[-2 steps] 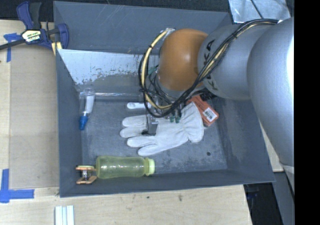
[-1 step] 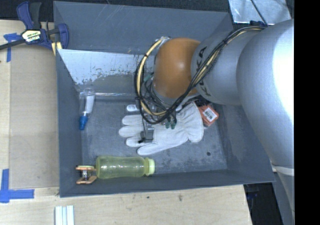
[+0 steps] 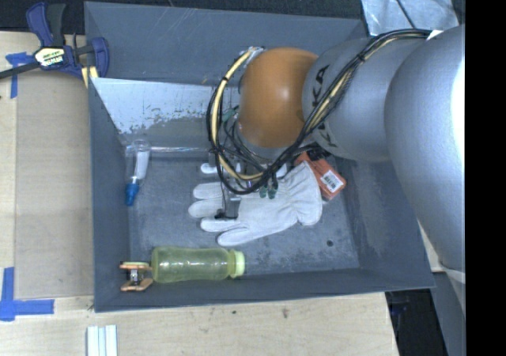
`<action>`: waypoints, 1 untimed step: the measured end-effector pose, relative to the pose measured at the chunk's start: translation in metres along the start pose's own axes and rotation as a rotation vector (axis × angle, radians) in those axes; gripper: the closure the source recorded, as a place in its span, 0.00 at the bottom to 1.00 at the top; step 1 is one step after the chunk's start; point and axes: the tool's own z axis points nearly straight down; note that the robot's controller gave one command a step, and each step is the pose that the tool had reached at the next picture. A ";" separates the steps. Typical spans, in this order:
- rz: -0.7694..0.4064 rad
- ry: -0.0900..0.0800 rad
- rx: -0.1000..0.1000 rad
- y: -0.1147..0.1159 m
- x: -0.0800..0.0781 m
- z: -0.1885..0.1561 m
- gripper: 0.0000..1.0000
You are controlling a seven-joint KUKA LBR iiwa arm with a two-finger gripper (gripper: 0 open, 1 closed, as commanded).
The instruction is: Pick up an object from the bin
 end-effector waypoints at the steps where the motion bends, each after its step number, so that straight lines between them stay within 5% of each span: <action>1: 0.029 0.001 -0.003 -0.018 -0.007 0.038 0.00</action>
Offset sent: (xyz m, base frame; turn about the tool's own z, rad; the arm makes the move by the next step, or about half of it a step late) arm -0.0085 -0.0070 -0.0325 0.0470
